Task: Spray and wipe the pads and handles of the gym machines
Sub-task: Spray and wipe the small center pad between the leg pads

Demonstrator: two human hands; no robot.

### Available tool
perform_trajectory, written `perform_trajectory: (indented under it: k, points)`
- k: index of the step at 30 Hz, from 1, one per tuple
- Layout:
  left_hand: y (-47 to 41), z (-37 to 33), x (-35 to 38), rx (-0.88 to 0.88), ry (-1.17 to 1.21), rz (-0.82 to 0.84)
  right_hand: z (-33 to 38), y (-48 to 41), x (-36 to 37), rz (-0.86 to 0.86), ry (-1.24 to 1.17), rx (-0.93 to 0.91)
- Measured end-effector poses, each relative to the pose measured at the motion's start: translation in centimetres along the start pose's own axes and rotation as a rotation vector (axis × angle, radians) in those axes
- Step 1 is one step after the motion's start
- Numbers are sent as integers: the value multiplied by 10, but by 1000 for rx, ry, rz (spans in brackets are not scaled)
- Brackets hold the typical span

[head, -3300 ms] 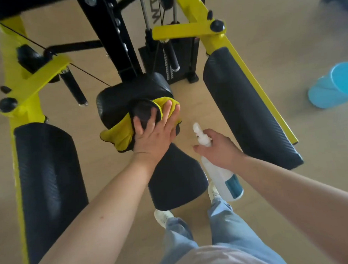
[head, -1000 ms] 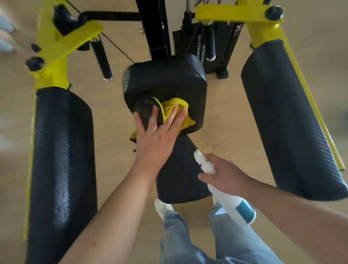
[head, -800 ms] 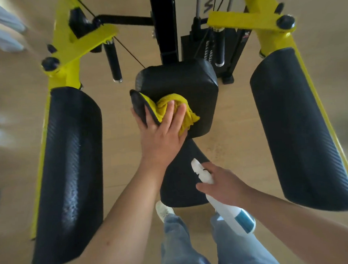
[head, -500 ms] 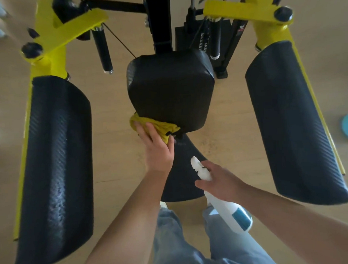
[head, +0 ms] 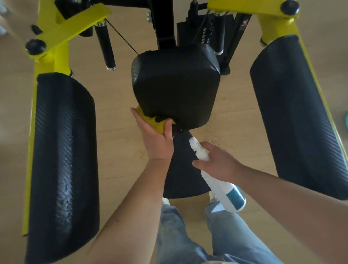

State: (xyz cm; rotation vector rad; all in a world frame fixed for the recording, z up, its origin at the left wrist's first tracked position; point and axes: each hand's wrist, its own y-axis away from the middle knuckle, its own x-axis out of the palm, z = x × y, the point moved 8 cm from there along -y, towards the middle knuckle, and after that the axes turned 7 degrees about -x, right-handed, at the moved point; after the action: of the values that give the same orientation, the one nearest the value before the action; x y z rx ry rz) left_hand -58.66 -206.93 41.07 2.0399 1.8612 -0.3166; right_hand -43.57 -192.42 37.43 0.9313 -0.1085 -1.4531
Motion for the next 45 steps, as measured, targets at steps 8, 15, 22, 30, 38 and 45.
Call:
perform_trajectory:
  k: [8,15,22,30,38,45]
  points:
    - [37,78,48,-920,477,-71,-1,-6,-3,-62,-63,-2]
    - [45,40,92,-1163,1294,69,-20,9,-14,-82,-61,42]
    - [63,-45,98,-1196,1528,185,-35,29,-26,-119,-114,73]
    - [62,-134,64,-1013,1327,464,-21,38,-44,-149,-110,86]
    - [71,-237,35,631,-327,282,-14,44,-47,-146,-134,40]
    - [31,-220,60,858,-1273,117,-5,48,-45,-134,-119,-31]
